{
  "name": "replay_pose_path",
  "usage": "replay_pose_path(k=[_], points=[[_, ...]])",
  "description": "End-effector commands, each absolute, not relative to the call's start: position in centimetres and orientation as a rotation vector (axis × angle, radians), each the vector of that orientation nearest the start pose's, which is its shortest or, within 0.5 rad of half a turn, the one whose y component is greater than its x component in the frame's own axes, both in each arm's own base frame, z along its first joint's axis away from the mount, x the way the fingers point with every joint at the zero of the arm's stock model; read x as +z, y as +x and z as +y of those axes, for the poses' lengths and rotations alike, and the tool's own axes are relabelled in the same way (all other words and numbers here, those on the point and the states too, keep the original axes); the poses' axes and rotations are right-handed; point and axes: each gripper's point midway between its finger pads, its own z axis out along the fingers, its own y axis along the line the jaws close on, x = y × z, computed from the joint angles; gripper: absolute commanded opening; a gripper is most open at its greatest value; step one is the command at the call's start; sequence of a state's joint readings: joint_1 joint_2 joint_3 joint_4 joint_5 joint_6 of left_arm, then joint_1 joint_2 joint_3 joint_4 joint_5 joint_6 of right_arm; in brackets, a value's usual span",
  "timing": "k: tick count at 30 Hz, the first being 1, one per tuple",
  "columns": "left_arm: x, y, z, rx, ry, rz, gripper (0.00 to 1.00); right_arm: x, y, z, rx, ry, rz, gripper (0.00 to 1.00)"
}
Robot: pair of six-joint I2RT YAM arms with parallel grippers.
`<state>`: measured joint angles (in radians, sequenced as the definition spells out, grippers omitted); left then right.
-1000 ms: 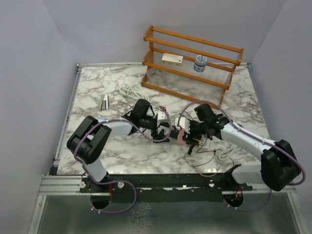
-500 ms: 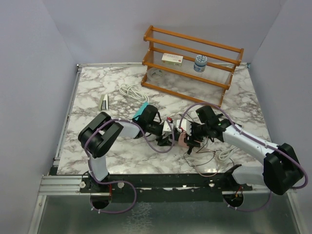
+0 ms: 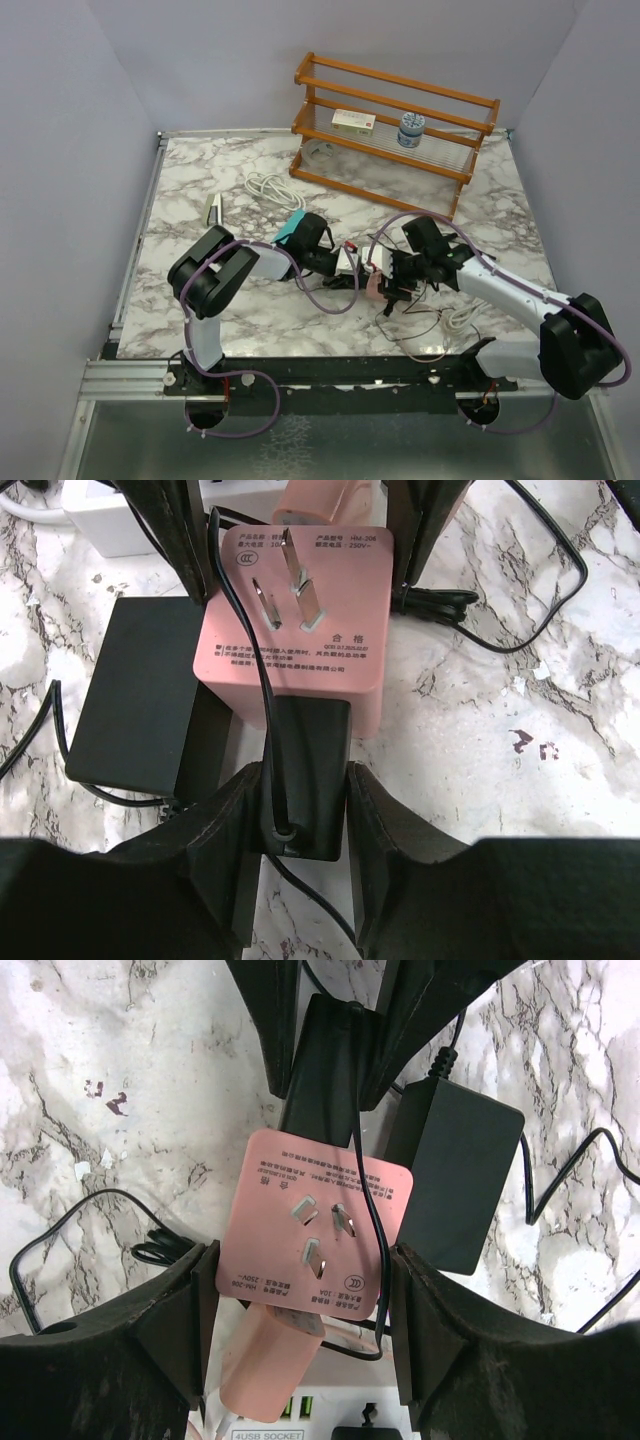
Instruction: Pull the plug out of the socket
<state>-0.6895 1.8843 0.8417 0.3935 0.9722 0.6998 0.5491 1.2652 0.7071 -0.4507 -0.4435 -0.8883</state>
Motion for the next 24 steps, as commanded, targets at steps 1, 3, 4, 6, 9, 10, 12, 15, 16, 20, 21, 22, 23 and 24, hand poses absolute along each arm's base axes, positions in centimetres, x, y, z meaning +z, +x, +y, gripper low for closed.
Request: replay_pose_path(k=[1, 3, 4, 6, 9, 10, 12, 15, 16, 20, 21, 22, 23, 24], points=[[4.7, 24.3, -37.1, -1.019, 1.707, 1.119, 0.08, 4.8, 21.0, 18.2, 0.462, -1.798, 1.815, 0.01], [4.5, 24.3, -36.8, -1.001, 1.718, 1.113, 0.00, 4.6, 21.0, 18.0, 0.451, -1.805, 1.821, 0.01], [4.5, 24.3, -36.7, -0.989, 1.728, 1.107, 0.00, 4.6, 21.1, 17.9, 0.443, -1.806, 1.821, 0.01], [4.2, 24.4, -36.5, -0.970, 1.748, 1.117, 0.00, 4.6, 21.3, 17.8, 0.423, -1.810, 1.817, 0.01], [3.8, 24.7, -36.1, -0.937, 1.827, 1.122, 0.00, 4.5, 21.4, 17.4, 0.397, -1.824, 1.816, 0.01], [3.8, 24.8, -35.9, -0.933, 1.849, 1.120, 0.00, 4.4, 21.5, 17.3, 0.385, -1.829, 1.817, 0.01], [4.0, 24.9, -35.4, -0.953, 1.884, 1.105, 0.00, 4.3, 21.6, 17.1, 0.368, -1.835, 1.824, 0.01], [4.3, 25.5, -34.9, -0.967, 1.890, 1.132, 0.00, 4.2, 21.5, 17.0, 0.369, -1.836, 1.826, 0.01], [4.4, 25.7, -34.9, -0.958, 1.889, 1.135, 0.00, 4.2, 21.5, 17.1, 0.372, -1.837, 1.824, 0.01], [4.1, 26.0, -34.8, -0.944, 1.848, 1.184, 0.00, 4.0, 21.5, 17.3, 0.390, -1.834, 1.831, 0.01], [4.2, 26.0, -34.9, -0.949, 1.825, 1.195, 0.00, 3.9, 21.3, 17.3, 0.399, -1.834, 1.837, 0.01], [4.1, 25.9, -34.9, -0.961, 1.794, 1.219, 0.00, 3.8, 21.3, 17.3, 0.402, -1.835, 1.841, 0.01], [4.3, 25.8, -35.0, -0.975, 1.756, 1.242, 0.00, 3.7, 21.3, 17.3, 0.403, -1.838, 1.844, 0.01], [4.5, 25.7, -35.0, -0.986, 1.722, 1.255, 0.00, 3.6, 21.3, 17.2, 0.399, -1.839, 1.848, 0.01]])
